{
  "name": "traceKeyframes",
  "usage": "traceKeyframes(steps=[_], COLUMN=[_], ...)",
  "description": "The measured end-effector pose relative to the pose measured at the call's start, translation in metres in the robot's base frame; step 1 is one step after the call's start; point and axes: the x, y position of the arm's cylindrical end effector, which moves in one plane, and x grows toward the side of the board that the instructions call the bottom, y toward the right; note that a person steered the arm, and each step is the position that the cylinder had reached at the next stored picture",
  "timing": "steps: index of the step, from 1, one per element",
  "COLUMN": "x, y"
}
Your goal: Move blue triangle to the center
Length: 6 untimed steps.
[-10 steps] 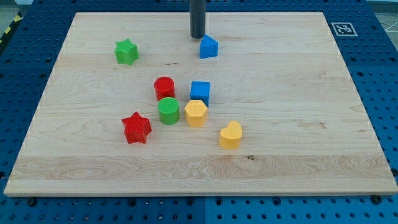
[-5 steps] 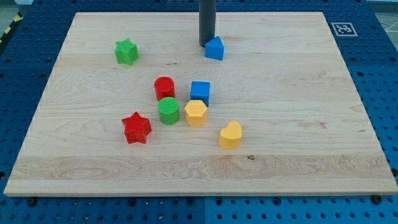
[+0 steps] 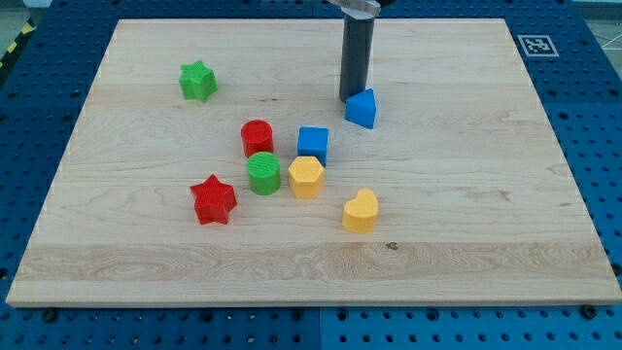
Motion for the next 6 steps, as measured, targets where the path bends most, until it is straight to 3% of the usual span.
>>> traceKeyframes(steps=[2, 6], x=[-0.017, 0.04], y=[0.04, 0.017])
